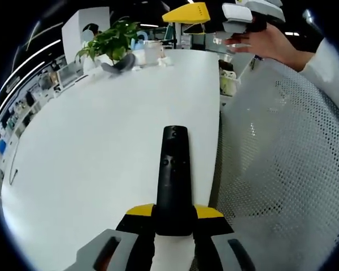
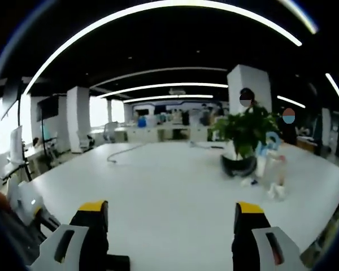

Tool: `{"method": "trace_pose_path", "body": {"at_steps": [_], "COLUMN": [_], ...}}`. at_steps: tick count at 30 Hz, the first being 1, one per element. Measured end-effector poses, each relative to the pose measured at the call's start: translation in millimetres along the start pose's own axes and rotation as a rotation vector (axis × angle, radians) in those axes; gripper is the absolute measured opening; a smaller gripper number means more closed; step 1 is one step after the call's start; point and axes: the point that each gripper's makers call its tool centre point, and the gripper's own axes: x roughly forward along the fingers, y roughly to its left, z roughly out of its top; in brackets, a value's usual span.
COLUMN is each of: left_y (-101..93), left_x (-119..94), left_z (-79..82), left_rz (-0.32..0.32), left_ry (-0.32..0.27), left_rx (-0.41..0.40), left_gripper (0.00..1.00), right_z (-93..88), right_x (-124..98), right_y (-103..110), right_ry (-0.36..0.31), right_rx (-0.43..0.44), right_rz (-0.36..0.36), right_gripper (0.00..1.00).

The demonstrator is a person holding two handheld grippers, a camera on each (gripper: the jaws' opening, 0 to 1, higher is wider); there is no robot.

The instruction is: Press the specified remote control buttons in sequence, fully releasing each button before pressing the next.

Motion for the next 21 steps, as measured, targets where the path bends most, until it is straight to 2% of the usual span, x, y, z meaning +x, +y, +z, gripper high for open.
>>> {"method": "trace_pose_path", "body": {"at_steps": [5,10,21], "left_y": [8.1,23.1,48.2], "left_x": [0,-1,3], "left_z": [1.8,1.5,6.4], "left_rz": [-0.020,-0.002,-0.012], "left_ry": [-0.002,0.001,0.039], "left_rx": [-0.051,0.008,0.038], "left_gripper": [0.24,0.24,0.24], "right_z": [-1.5,-6.8,-12.2], "right_x": [0,3,4], "right_y": [0,1,-2], "right_ry": [0.005,0.033,0.062], "right_rx": [-0.020,-0.023,-0.036], "right_rz": [-0.004,-0.004,-0.018], "right_gripper": [0.98,0.99,0.96]}}
